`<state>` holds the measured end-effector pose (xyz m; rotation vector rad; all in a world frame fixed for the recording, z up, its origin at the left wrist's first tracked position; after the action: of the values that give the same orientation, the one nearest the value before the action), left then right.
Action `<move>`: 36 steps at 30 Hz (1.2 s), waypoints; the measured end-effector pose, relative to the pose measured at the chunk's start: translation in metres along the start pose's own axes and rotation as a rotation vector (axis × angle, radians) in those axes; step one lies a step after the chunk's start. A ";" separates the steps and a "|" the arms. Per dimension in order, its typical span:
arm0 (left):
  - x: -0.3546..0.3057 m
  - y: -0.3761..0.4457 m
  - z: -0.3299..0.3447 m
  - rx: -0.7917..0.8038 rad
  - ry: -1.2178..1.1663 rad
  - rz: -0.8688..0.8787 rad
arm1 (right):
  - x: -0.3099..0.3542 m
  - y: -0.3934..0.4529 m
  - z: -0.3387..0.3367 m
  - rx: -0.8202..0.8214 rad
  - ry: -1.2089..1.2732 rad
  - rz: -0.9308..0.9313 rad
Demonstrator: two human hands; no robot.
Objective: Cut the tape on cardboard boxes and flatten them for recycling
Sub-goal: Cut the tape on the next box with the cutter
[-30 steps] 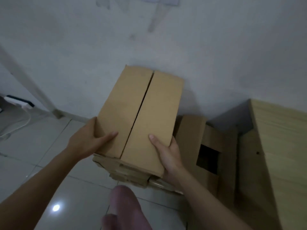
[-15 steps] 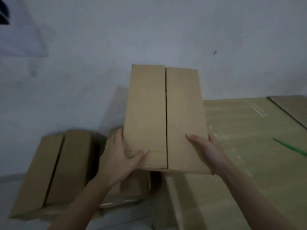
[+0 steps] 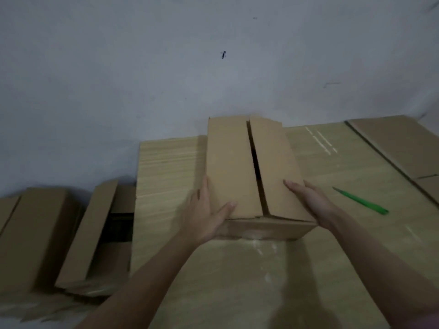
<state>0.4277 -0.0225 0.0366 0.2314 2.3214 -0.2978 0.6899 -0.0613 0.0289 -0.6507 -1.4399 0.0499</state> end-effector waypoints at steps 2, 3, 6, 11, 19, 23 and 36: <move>-0.003 0.001 0.007 -0.078 0.041 -0.038 | -0.004 0.005 -0.012 0.068 0.165 0.084; -0.005 -0.001 0.009 -0.128 0.051 -0.051 | -0.007 0.006 -0.019 0.081 0.221 0.128; -0.008 -0.007 0.014 -0.251 -0.057 -0.075 | -0.023 0.003 -0.025 0.157 0.192 0.208; -0.012 -0.021 0.017 -0.343 -0.127 -0.062 | -0.021 -0.005 -0.016 0.285 0.122 0.227; -0.015 -0.006 0.020 -0.193 -0.250 -0.138 | 0.078 0.005 -0.007 0.264 -0.139 0.061; -0.029 0.014 0.009 -0.233 -0.040 -0.062 | 0.161 -0.011 -0.022 -0.146 -0.847 -0.459; -0.118 0.013 0.027 -0.483 0.102 0.606 | 0.014 -0.010 -0.030 -0.273 -1.575 -1.399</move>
<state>0.5300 -0.0268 0.1015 0.6898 2.2159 0.5774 0.7166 -0.0758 0.0461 0.5539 -3.1552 -0.9282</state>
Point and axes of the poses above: each hand's wrist, its own y-axis towards the middle knuckle, its own z-axis out of the palm, x = y × z, the point moved 6 cm from there along y, towards the middle knuckle, and after that the axes turned 4 degrees about y, right-handed, at the moved point
